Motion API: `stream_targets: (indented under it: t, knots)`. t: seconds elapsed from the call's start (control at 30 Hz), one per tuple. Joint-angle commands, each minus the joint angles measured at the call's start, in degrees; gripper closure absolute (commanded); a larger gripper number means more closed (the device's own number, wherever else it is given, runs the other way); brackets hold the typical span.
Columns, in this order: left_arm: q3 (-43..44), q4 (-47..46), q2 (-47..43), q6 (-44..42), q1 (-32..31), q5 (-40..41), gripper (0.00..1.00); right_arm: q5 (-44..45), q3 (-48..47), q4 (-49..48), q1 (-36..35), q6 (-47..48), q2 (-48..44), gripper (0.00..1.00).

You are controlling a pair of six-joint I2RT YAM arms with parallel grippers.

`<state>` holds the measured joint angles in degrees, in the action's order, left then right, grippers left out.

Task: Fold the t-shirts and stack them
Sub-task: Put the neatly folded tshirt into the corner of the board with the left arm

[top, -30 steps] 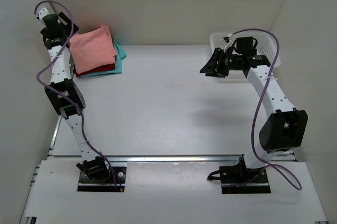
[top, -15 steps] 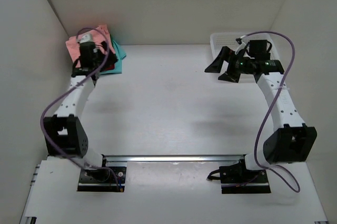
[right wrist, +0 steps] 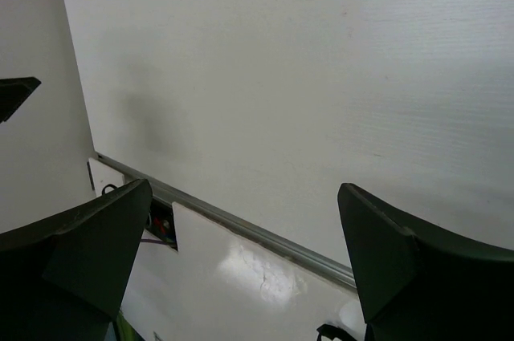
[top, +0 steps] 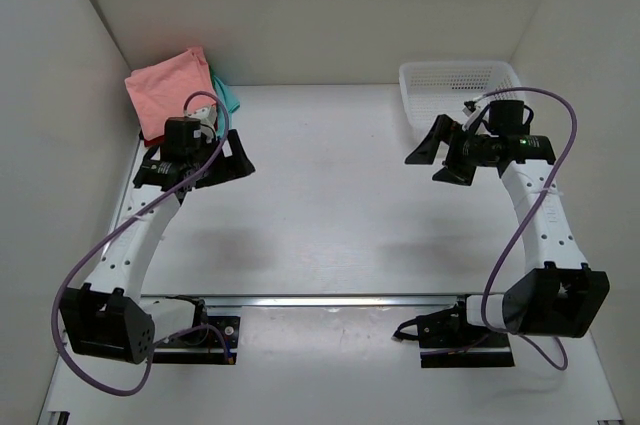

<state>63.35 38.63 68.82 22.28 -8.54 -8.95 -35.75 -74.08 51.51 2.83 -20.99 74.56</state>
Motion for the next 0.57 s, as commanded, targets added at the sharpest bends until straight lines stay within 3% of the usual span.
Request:
stream_targets:
  t: [0.0,0.17,0.43,0.53]
  knots:
    - [1.0,6.6,-2.3,-2.6,-0.4,-4.8,0.02,0.5,0.1,-1.7,-1.0,0.5,-1.8,0.01]
    - [1.6,7.9,-3.4,-4.6,-0.1,-4.5,0.02,-3.4,5.2,-6.9,-0.5,-2.2,-4.2,0.01]
    - [5.2,9.5,-3.3,-6.9,-0.4,-2.2,0.01,-2.3,5.1,-4.9,-4.3,-0.8,-3.7,0.01]
    - [6.4,9.7,-3.9,-8.6,-1.4,2.5,0.01,-2.6,5.5,-5.1,-4.3,-0.5,-4.4,0.01]
